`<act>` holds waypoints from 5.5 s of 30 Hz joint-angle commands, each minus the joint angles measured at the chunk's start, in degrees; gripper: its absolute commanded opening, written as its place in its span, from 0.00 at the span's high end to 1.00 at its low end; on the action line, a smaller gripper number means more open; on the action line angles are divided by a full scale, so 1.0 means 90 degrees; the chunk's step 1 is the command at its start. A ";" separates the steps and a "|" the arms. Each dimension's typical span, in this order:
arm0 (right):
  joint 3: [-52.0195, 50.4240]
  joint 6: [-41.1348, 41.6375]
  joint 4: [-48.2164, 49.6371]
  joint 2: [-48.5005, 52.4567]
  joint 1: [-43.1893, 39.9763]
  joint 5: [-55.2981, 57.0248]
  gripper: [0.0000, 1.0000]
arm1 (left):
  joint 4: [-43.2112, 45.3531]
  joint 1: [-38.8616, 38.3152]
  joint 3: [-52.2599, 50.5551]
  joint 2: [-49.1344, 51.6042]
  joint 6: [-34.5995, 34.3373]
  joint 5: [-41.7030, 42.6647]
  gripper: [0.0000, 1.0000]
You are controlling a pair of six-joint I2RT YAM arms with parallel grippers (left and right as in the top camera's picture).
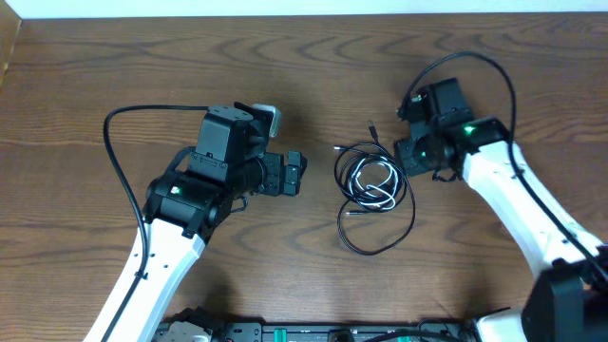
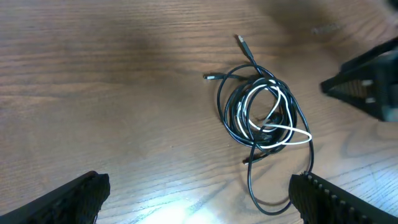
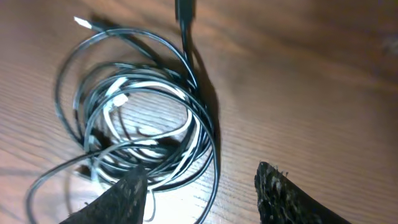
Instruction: Untangle cables
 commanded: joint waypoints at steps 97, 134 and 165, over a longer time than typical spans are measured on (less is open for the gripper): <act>0.0755 0.5450 0.2021 -0.1122 0.0238 -0.3157 0.99 | 0.2001 -0.2006 0.0107 0.1800 0.0452 -0.0051 0.79; 0.0685 0.1836 0.1401 0.1090 0.0614 -0.1010 0.11 | 0.1285 0.2115 0.0495 -0.2127 -0.0056 -0.1343 0.92; 0.0840 0.1763 0.0913 0.0401 -0.0872 -0.1212 0.63 | 0.0741 0.3672 0.0493 -0.1360 -0.0112 -0.0799 0.93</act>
